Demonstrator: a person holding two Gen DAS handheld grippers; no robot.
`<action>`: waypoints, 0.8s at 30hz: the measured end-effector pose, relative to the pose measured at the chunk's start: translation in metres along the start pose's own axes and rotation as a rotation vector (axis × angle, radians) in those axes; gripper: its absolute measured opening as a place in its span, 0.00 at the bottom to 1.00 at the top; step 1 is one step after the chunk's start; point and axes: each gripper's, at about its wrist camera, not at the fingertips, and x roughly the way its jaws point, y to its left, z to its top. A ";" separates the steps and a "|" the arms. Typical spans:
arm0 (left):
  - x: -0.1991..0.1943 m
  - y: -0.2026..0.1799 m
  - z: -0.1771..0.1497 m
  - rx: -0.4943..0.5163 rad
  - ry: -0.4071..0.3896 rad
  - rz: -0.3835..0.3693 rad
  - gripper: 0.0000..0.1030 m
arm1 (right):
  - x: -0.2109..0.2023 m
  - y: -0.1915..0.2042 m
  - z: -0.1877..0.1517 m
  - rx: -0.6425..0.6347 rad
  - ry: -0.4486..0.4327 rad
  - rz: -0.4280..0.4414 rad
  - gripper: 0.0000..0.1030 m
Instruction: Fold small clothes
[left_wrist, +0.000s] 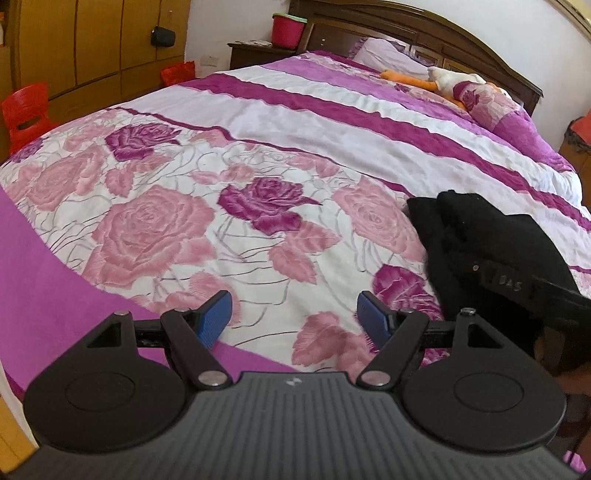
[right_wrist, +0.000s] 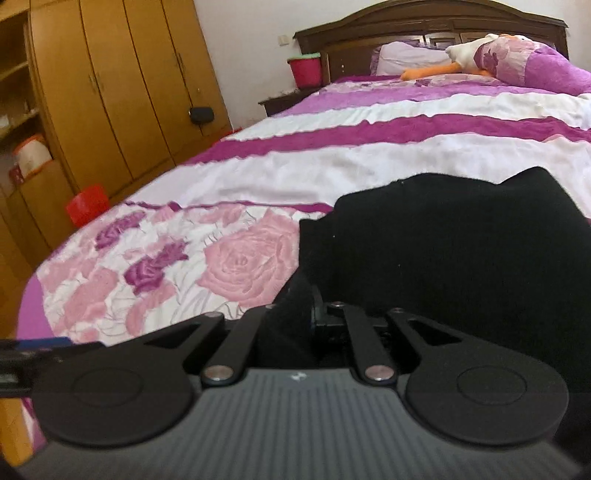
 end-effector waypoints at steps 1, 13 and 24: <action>-0.001 -0.004 0.001 0.005 -0.004 -0.004 0.77 | -0.004 0.000 0.002 0.016 0.004 0.008 0.15; -0.010 -0.070 0.024 0.084 -0.030 -0.149 0.77 | -0.111 -0.016 0.004 0.014 -0.032 0.054 0.43; 0.010 -0.135 0.029 0.109 -0.006 -0.316 0.76 | -0.146 -0.094 -0.017 0.145 -0.084 -0.178 0.45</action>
